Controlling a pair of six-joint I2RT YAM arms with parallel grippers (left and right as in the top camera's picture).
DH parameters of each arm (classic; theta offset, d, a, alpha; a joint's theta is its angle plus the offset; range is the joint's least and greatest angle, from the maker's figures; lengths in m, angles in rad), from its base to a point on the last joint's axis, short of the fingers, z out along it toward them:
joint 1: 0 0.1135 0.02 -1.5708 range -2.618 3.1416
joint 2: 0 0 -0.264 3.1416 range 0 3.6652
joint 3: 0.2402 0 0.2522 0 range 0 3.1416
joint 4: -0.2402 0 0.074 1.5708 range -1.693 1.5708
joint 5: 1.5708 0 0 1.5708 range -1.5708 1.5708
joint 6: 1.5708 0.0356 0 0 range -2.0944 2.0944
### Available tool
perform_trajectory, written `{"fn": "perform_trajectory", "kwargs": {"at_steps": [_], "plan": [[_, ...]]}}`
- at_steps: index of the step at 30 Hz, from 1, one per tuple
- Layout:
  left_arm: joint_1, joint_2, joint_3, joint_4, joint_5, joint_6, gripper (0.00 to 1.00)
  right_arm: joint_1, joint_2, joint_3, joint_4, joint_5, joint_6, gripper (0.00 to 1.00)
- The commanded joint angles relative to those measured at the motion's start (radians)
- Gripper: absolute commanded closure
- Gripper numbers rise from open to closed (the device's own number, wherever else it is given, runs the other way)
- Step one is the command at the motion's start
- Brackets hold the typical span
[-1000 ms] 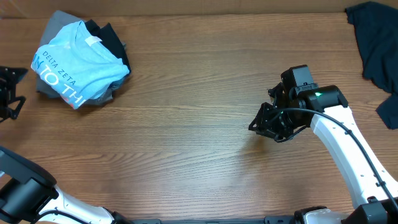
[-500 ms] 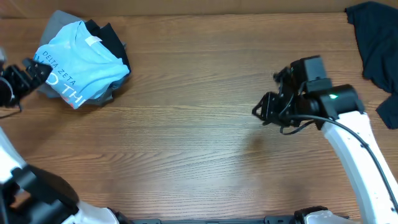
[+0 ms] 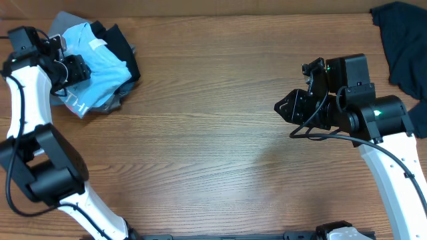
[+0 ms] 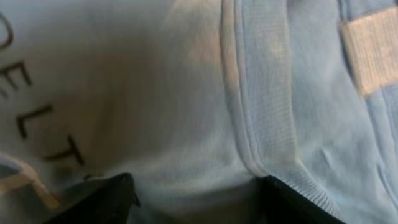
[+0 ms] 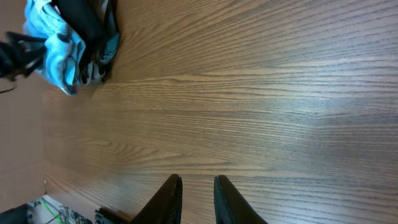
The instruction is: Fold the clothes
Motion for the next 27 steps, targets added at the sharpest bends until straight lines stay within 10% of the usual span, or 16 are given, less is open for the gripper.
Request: {"fn": "perform_trajectory", "kwargs": {"at_steps": [1, 9, 27], "plan": [[0.002, 0.077, -0.004, 0.056, 0.025, -0.031, 0.20, 0.001, -0.004, 0.018, 0.002, -0.011, 0.008, 0.79], [0.008, -0.021, 0.077, -0.060, 0.070, -0.019, 0.00, 0.002, -0.006, 0.018, -0.001, -0.012, 0.007, 0.80], [-0.201, -0.763, 0.304, -0.742, 0.031, 0.032, 0.00, 0.009, -0.364, 0.158, 0.045, 0.042, -0.178, 0.67]]}}
